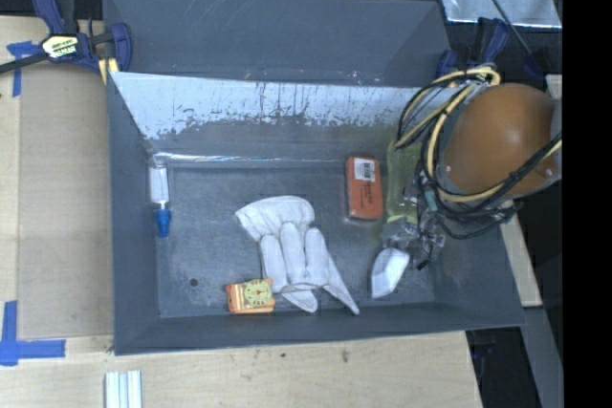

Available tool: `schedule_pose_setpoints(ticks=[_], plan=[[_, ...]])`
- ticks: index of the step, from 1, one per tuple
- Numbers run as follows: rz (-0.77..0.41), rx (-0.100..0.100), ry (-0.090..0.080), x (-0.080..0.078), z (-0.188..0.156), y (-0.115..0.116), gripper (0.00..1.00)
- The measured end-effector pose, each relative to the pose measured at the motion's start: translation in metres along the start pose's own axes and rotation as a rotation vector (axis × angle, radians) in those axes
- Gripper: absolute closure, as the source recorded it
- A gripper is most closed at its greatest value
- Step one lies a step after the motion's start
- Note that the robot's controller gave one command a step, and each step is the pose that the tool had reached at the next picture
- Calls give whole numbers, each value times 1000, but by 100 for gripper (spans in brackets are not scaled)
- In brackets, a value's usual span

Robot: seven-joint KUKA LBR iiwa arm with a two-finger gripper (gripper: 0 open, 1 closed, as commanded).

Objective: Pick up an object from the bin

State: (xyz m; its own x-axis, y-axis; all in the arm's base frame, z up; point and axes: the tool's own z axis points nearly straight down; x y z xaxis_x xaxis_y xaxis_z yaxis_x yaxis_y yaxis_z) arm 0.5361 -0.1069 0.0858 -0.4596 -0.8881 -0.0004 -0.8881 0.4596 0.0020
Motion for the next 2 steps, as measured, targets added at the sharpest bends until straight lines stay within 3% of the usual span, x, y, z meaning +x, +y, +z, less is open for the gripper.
schedule_pose_setpoints(ticks=[2], plan=[[1,2,0,0,-21,-1,100]])
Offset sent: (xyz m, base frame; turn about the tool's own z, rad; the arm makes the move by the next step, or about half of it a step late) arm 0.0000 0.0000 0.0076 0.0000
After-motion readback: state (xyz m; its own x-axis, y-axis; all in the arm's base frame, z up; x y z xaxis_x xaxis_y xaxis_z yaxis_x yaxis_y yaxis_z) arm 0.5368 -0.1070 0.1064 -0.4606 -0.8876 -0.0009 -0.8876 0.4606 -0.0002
